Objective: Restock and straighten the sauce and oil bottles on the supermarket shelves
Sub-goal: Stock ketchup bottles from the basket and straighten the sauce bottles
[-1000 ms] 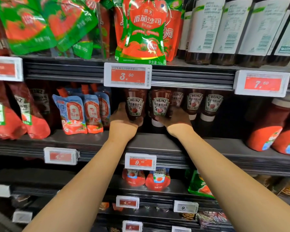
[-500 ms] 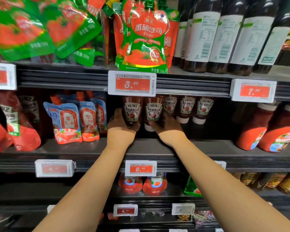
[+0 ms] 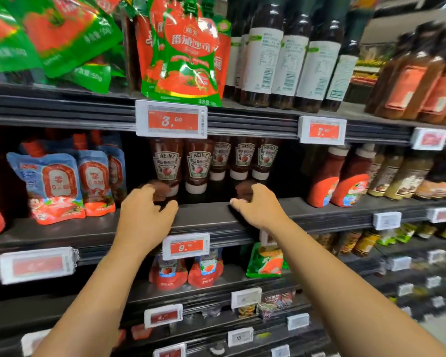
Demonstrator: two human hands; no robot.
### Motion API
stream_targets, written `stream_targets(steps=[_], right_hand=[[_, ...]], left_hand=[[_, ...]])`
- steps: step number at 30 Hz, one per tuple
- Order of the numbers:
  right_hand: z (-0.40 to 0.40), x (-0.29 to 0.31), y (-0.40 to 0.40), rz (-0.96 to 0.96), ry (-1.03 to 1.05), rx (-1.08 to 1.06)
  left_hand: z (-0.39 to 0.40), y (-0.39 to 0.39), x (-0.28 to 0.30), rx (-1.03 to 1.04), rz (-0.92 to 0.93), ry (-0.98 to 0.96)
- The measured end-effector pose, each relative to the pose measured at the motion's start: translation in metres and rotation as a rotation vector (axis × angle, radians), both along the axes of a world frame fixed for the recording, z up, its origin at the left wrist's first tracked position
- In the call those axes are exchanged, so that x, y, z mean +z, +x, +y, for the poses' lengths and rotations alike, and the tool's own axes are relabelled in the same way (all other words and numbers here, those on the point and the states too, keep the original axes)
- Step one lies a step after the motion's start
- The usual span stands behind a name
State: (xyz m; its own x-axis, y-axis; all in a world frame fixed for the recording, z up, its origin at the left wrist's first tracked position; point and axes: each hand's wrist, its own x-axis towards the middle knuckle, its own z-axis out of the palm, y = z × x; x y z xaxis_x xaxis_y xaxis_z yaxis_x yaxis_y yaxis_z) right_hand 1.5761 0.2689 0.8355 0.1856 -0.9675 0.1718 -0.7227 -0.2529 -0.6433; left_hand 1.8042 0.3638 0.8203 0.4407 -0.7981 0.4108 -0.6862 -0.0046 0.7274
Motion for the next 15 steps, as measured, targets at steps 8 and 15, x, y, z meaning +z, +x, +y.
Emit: stream_targets(steps=[8,15], right_hand=[[0.047,-0.027,-0.088,0.0,-0.378,0.2],[0.085,-0.162,-0.184,-0.089,-0.332,0.309]], left_hand=[[0.06,-0.047,-0.03,-0.099,-0.167,-0.38],[0.116,-0.111,-0.175,-0.177,-0.113,0.054]])
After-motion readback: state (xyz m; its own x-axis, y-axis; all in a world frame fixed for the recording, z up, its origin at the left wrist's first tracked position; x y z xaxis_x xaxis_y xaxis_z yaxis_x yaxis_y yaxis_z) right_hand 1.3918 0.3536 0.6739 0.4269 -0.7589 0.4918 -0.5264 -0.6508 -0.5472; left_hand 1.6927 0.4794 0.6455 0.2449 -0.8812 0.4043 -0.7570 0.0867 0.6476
